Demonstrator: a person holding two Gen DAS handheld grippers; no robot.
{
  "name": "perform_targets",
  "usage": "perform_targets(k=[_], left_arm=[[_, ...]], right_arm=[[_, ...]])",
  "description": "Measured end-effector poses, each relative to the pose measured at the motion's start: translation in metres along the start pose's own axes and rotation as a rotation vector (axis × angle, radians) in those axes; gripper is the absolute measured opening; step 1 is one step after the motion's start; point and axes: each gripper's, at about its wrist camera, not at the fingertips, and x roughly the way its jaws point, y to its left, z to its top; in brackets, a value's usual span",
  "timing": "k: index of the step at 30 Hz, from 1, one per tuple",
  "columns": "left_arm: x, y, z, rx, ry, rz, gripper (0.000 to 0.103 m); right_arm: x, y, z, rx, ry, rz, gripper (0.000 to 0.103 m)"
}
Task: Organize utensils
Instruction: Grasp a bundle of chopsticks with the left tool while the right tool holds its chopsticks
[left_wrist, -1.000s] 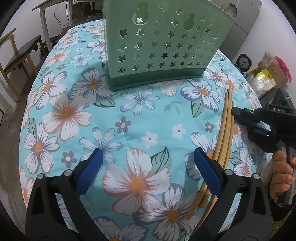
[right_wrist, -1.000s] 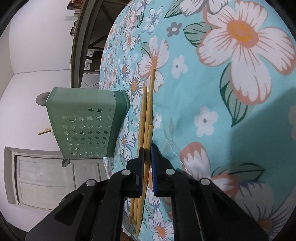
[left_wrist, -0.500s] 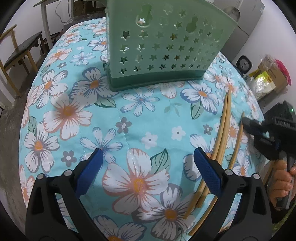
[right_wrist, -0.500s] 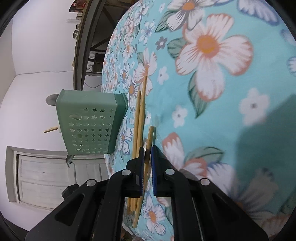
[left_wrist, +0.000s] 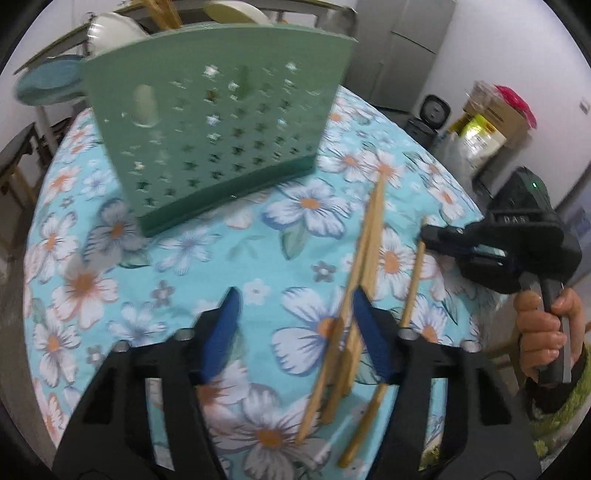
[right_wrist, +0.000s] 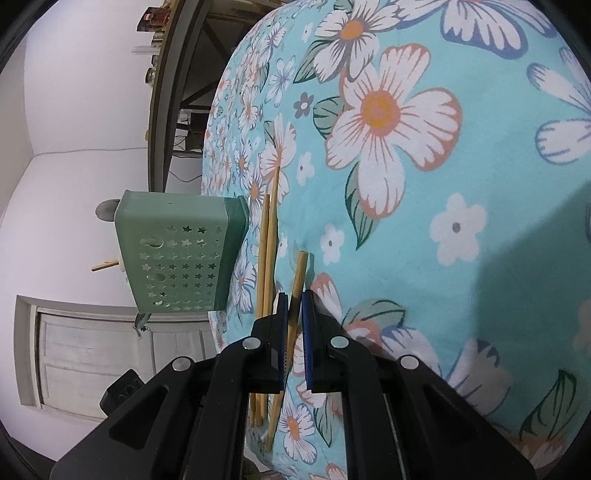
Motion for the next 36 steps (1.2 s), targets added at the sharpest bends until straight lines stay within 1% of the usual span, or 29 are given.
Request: perform_targets(k=[2, 5, 13, 16, 20, 23, 24, 26, 27, 29, 34, 36], left_arm=[[0.005, -0.003, 0.0, 0.01, 0.018, -0.011, 0.039], [0.015, -0.008, -0.001, 0.042, 0.046, -0.012, 0.031], [0.017, -0.017, 0.004, 0.073, 0.062, -0.036, 0.025], [0.014, -0.022, 0.006, 0.091, 0.054, -0.05, 0.025], [0.022, -0.027, 0.003, 0.112, 0.09, -0.051, 0.025], [0.025, -0.03, 0.002, 0.119, 0.094, -0.053, 0.025], [0.025, -0.03, 0.002, 0.118, 0.093, -0.052, 0.024], [0.024, -0.028, 0.003, 0.107, 0.093, -0.062, 0.017], [0.025, -0.027, 0.003, 0.101, 0.093, -0.068, 0.016], [0.024, -0.025, 0.004, 0.086, 0.094, -0.088, 0.011], [0.02, -0.016, 0.005, 0.034, 0.096, -0.132, 0.005], [0.021, -0.012, 0.004, 0.009, 0.1, -0.145, 0.005]], right_arm=[[-0.001, -0.002, -0.001, -0.001, 0.001, 0.003, 0.007], [0.0, -0.002, -0.001, 0.003, 0.004, 0.01, 0.007], [-0.001, -0.004, 0.0, 0.006, 0.011, 0.022, 0.007], [-0.001, -0.004, 0.0, 0.006, 0.012, 0.024, 0.007], [-0.001, -0.004, 0.0, 0.005, 0.012, 0.024, 0.007], [-0.001, -0.004, 0.0, 0.006, 0.011, 0.027, 0.007], [-0.001, -0.004, 0.0, 0.007, 0.012, 0.026, 0.007], [-0.001, -0.004, 0.0, 0.006, 0.012, 0.026, 0.007], [-0.001, -0.004, -0.001, 0.007, 0.012, 0.026, 0.007], [-0.001, -0.004, 0.0, 0.007, 0.012, 0.027, 0.007], [-0.002, -0.004, 0.0, 0.006, 0.011, 0.026, 0.007], [-0.002, -0.004, 0.0, 0.005, 0.011, 0.025, 0.007]])
